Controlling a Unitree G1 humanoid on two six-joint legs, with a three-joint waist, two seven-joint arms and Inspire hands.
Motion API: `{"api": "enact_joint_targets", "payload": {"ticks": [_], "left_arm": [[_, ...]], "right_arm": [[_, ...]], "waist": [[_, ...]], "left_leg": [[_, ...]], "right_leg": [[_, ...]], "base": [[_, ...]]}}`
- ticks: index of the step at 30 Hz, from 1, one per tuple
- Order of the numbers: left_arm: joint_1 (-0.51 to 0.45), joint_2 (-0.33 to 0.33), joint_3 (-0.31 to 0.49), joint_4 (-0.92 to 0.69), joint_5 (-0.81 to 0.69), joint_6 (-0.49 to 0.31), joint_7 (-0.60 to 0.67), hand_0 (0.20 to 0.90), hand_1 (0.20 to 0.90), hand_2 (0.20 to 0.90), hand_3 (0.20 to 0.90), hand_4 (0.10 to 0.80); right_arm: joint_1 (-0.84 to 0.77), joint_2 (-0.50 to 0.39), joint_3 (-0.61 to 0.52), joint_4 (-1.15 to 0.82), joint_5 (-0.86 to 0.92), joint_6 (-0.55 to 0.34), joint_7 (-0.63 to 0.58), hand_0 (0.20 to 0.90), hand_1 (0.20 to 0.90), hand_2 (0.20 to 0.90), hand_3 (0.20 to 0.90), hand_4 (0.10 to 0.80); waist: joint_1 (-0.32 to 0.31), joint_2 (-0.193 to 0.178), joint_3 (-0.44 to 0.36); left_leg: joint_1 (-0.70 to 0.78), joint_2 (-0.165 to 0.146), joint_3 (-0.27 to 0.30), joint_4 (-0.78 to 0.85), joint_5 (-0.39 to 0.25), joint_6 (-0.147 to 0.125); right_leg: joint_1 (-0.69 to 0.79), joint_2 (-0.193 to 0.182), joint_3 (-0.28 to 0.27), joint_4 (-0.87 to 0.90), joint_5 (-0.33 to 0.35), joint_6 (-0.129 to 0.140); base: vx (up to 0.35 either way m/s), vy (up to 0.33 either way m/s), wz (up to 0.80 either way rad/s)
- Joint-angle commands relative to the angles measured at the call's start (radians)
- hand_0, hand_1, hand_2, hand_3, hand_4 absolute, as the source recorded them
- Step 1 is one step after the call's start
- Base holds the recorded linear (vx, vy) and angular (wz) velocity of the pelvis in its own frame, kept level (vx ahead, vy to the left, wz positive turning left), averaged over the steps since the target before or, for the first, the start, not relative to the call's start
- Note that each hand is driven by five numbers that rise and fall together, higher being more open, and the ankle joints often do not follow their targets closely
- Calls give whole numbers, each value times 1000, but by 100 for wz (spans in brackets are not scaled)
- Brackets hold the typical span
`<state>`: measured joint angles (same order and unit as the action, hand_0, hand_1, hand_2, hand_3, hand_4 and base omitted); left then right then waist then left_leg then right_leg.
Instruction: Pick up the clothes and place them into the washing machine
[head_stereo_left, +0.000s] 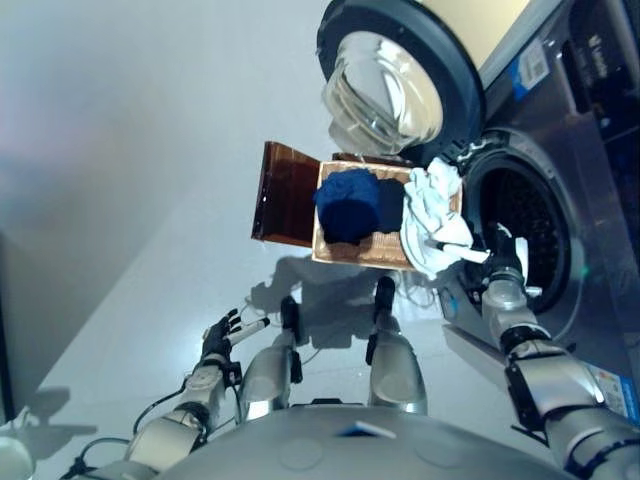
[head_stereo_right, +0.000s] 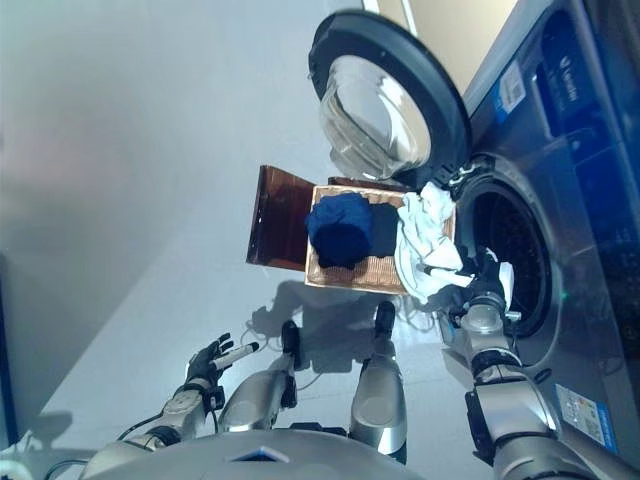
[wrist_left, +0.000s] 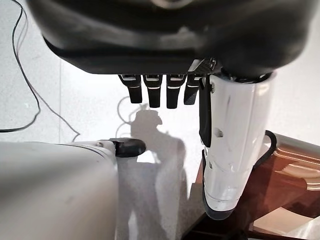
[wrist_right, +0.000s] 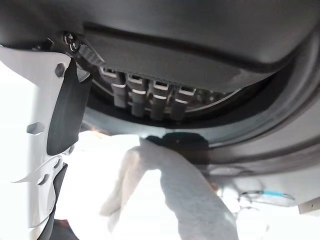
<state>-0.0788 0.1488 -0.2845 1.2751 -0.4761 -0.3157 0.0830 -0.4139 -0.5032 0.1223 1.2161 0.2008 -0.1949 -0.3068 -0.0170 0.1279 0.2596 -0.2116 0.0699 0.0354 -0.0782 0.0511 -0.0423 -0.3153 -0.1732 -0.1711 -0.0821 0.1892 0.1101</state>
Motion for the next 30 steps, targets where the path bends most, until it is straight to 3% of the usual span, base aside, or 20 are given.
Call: {"api": "enact_joint_targets", "payload": {"ticks": [1,7,30], "left_arm": [[-25,24,-38,7,-36,-41,20,900,900,900,900,800],[-34,15,-57,-5,-41,-43,20,900,900,900,900,800],[-95,42,-51,-14,-21,-52,38,900,900,900,900,800]], "right_arm": [[-97,-83,6,71,22,-27,-54,900,900,900,900,800],[-121,-97,-1,127,30,-16,-64,900,900,900,900,800],[-123,59,73,66,28,-22,-46,900,900,900,900,800]], "waist": [[22,-55,-7],[31,-47,4],[64,-88,22]], "left_leg": [[-36,26,-36,-9,39,-78],[-81,24,-52,-9,50,-84],[-151,-14,-125,-9,77,-81]], "right_leg": [[-61,-72,34,44,42,60],[-90,-77,19,32,57,66],[-87,-127,-44,26,78,88]], "base": [[-43,-3,11],[-22,-6,9],[-24,7,12]]}}
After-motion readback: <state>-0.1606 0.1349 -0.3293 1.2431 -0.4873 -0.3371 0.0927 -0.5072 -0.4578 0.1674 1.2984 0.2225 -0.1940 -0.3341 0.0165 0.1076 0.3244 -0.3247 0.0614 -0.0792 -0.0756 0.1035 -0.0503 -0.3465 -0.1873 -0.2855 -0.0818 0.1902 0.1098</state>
